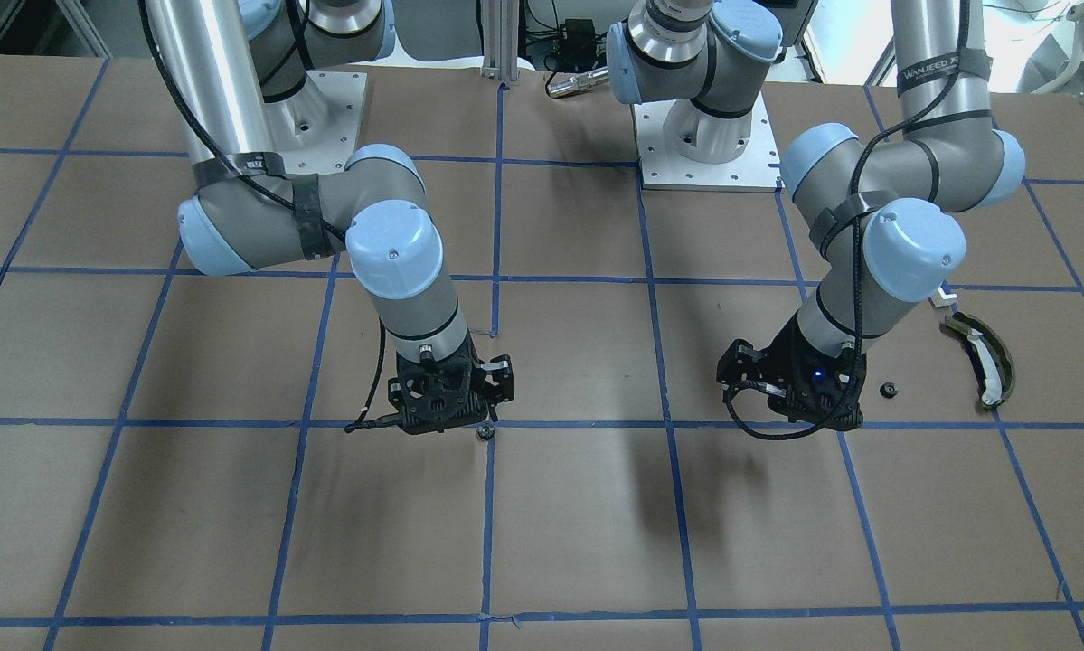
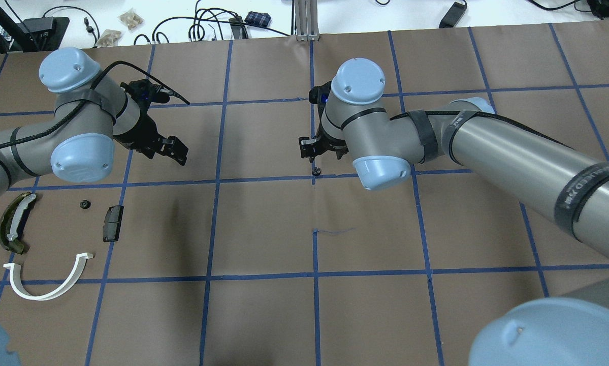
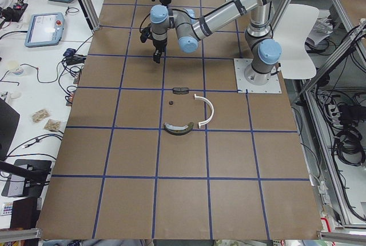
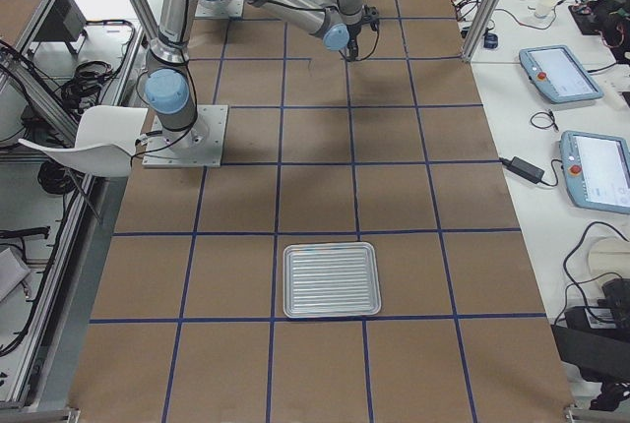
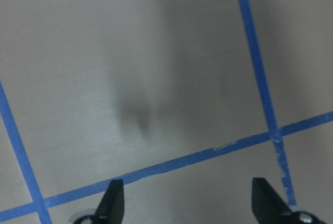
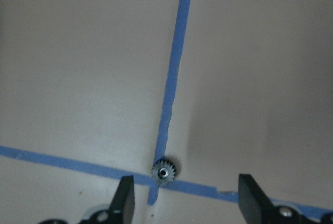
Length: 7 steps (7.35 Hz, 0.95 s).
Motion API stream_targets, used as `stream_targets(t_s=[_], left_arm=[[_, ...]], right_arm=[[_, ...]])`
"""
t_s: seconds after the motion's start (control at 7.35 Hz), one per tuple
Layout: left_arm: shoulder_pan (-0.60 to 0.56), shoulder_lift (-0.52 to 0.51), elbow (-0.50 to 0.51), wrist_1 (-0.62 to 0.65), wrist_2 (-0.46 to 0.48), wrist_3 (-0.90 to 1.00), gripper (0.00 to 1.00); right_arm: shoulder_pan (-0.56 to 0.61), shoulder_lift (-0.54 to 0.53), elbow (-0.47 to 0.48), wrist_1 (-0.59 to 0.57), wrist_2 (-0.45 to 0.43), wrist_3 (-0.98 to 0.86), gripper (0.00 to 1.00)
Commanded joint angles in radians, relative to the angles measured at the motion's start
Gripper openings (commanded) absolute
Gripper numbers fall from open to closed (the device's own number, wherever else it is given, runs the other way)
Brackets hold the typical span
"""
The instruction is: Place bearing gear from tray to pile
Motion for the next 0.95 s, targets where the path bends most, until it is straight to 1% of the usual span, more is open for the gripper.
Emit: stream_targets(t_s=[0.0,0.14,0.27,0.41,0.54,0.68,0.82], left_arm=[[-0.049,-0.006,0.002,0.004,-0.007,-0.066,0.88],[-0.121,-0.011,0.008,0.004,0.002,-0.193,0.88],[-0.242,-0.022,0.034,0.005,0.011,-0.404,0.88],[-0.366,-0.054,0.105,-0.002,0.016,-0.565,0.92],[-0.440,-0.112,0.167,-0.009,-0.016,-0.719,0.92],[-0.515,-0.162,0.201,0.002,-0.039,-0.822,0.92],[-0.577,-0.218,0.224,0.031,-0.027,-0.867,0.91]], right_arm=[[-0.133,-0.127,-0.056,0.097,-0.048,-0.019,1.00],[-0.196,-0.197,-0.094,0.206,-0.050,-0.030,1.00],[-0.241,-0.276,-0.128,0.347,-0.056,-0.048,1.00],[-0.264,-0.354,-0.176,0.533,-0.121,-0.050,1.00],[-0.260,-0.385,-0.223,0.625,-0.123,-0.047,1.00],[-0.252,-0.373,-0.245,0.650,-0.125,-0.037,1.00],[-0.254,-0.373,-0.253,0.756,-0.123,-0.048,1.00]])
